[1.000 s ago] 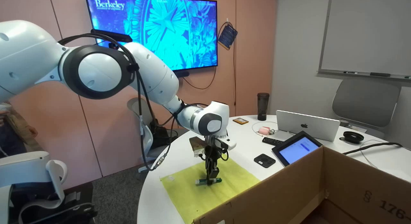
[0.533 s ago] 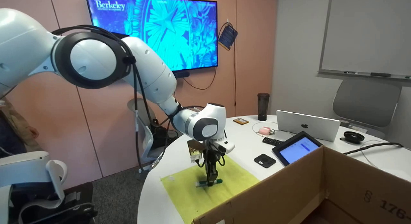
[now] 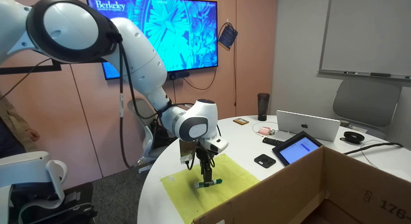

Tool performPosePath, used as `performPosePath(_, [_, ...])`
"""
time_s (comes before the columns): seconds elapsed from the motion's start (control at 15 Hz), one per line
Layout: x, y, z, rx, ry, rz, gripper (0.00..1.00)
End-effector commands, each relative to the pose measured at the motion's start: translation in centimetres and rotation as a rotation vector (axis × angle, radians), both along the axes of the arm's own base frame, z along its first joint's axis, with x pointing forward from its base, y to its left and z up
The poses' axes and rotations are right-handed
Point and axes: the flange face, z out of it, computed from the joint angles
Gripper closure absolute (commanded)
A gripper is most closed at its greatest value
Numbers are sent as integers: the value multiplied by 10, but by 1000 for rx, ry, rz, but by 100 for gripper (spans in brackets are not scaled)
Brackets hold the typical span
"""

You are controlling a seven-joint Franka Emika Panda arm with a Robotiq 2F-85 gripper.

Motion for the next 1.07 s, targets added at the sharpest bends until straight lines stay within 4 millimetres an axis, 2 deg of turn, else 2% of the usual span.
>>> performPosePath(0.0, [-32, -15, 55, 69, -82, 3, 0])
performPosePath(0.27, [-66, -45, 87, 113, -122, -34, 0])
performPosePath(0.47, [-89, -67, 89, 143, -90, -63, 0])
performPosePath(0.73, [-107, -87, 70, 145, -71, -134, 0])
performPosePath(1.0, [-112, -103, 40, 92, -81, -222, 0])
